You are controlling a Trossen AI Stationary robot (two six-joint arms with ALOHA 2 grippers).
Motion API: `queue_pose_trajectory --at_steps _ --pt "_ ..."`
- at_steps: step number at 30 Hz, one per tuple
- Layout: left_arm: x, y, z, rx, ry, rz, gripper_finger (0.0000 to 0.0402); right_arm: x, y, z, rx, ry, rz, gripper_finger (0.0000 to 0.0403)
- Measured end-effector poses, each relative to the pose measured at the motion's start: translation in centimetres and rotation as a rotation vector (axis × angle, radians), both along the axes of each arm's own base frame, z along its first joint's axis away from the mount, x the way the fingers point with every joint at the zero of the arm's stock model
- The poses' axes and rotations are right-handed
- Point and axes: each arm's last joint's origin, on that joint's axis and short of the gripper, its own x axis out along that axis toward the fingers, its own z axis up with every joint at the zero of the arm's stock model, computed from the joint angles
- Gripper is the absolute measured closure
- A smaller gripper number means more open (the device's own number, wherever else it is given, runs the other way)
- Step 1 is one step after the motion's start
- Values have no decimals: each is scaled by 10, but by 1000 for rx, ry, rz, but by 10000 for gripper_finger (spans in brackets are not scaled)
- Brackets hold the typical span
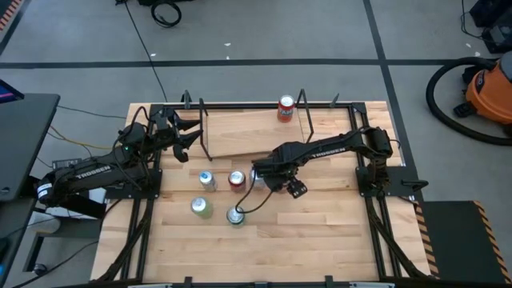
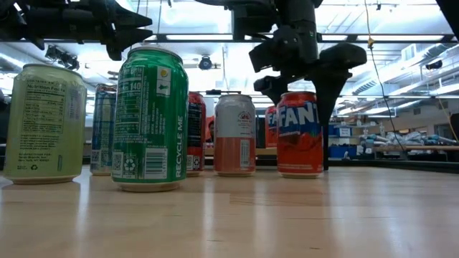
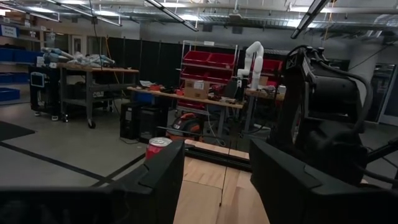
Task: Place canned beverage on shelf
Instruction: Put the red soda can on the shelf aligned with the other red soda can
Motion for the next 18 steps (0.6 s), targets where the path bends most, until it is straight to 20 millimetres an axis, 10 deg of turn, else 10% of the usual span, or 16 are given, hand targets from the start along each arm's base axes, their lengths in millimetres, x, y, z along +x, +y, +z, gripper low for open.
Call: queue_pose_trajectory --at_steps 18 --pt "0 0 0 15 11 3 209 11 1 28 14 -96 -276 9"
